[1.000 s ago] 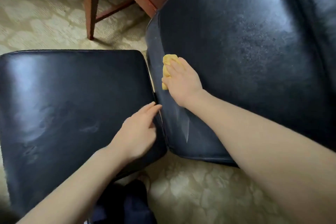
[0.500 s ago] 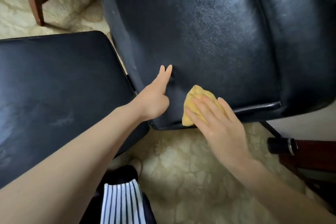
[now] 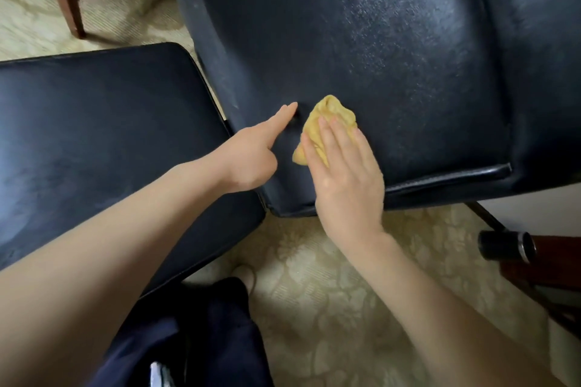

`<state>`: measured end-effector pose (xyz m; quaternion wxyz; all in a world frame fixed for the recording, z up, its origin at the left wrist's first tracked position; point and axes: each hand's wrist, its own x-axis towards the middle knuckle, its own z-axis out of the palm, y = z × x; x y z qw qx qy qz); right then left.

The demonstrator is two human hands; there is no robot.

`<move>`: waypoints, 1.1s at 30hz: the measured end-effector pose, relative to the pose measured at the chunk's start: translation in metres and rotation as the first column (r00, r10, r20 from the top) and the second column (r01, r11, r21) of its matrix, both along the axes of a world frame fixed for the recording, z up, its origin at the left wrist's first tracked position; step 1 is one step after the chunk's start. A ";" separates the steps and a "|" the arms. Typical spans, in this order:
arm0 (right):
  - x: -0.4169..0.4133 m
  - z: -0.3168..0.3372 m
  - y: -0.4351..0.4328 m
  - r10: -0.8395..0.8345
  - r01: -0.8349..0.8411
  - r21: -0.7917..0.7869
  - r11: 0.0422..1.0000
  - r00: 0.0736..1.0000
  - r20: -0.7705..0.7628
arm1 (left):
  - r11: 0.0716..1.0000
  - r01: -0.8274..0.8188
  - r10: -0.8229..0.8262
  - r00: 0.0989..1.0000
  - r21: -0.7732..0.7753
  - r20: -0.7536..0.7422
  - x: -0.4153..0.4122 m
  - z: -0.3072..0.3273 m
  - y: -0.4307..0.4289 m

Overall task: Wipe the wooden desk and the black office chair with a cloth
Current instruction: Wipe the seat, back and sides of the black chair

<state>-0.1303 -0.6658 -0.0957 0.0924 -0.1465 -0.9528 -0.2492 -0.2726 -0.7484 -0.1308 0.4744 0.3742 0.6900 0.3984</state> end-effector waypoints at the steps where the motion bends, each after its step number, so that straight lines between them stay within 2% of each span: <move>1: -0.003 -0.006 0.001 0.025 -0.025 -0.003 1.000 0.999 0.040 | 1.000 0.018 -0.018 1.000 0.002 -0.017 0.001 -0.001 0.000; 6: -0.006 -0.032 -0.003 0.096 -0.106 0.014 0.994 0.938 0.334 | 0.996 0.085 -0.085 0.980 -0.011 -0.182 0.001 -0.005 -0.001; 9: -0.006 -0.042 -0.010 0.024 -0.051 0.058 0.997 0.919 0.394 | 0.997 0.082 -0.080 0.971 -0.003 -0.225 0.004 -0.004 -0.002; 11: 0.004 -0.054 -0.016 0.088 -0.154 0.057 0.986 0.789 0.609 | 0.997 0.071 -0.070 0.971 -0.001 -0.230 0.007 -0.003 -0.003; 13: 0.020 -0.057 -0.020 0.135 -0.280 0.085 0.956 0.680 0.721 | 0.997 0.070 -0.071 0.973 -0.010 -0.221 0.010 -0.003 -0.003; 16: 0.036 -0.040 -0.013 0.180 -0.283 0.040 0.958 0.705 0.686 | 0.998 0.065 -0.069 0.976 -0.027 -0.208 0.014 -0.005 -0.003; 19: 0.053 -0.009 -0.001 0.313 -0.334 -0.058 0.941 0.789 0.529 | 0.995 0.093 -0.097 0.975 -0.029 -0.200 0.017 -0.004 -0.004; 21: 0.066 0.013 0.013 0.366 -0.364 -0.096 0.927 0.813 0.453 | 0.994 0.103 -0.110 0.974 -0.046 -0.197 0.018 -0.005 -0.003; 26: 0.076 0.084 0.041 0.341 -0.386 -0.024 0.922 0.783 0.520 | 0.993 0.104 -0.111 0.979 -0.050 -0.172 0.019 -0.002 -0.001; 30: 0.055 0.126 0.052 0.294 -0.353 0.048 0.934 0.839 0.458 | 0.996 0.073 -0.079 0.984 -0.043 -0.157 0.016 0.002 -0.002; 33: 0.028 0.121 0.049 0.231 -0.270 0.033 0.962 0.875 0.425 | 0.999 0.042 -0.046 0.987 -0.034 -0.153 0.010 0.003 -0.008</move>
